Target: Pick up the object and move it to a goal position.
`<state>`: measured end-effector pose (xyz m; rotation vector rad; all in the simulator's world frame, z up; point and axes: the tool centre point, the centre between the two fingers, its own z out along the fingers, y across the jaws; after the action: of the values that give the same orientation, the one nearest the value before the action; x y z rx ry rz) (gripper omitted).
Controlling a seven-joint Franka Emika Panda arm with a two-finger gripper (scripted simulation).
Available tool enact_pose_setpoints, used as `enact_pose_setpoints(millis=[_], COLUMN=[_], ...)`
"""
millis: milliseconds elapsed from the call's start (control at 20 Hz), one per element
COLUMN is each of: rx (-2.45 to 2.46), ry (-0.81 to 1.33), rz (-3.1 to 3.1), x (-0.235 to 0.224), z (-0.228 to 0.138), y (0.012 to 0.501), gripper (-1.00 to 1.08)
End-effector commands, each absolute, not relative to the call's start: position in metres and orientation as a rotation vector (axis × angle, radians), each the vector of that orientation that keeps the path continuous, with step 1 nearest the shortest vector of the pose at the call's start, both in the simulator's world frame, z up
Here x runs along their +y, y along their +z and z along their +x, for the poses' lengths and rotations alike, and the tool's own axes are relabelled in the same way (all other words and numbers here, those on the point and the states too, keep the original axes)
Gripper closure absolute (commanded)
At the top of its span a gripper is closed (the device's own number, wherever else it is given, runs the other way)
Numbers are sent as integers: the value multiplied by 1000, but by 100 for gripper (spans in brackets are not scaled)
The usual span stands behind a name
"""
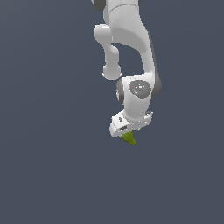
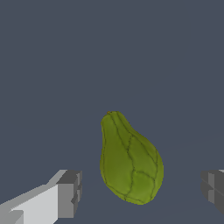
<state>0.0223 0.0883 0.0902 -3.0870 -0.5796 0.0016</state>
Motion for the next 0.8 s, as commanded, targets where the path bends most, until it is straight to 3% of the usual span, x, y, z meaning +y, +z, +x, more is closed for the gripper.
enact_pose_setpoints(millis=[0, 650, 700, 750], rx=[-580, -589, -589, -589], ry=[2, 0, 0, 0], rz=[-3087, -3086, -3086, -3086], x=[88, 89, 89, 89], z=[22, 23, 23, 23], y=[85, 41, 41, 41], gripper=[-92, -92, 108, 108])
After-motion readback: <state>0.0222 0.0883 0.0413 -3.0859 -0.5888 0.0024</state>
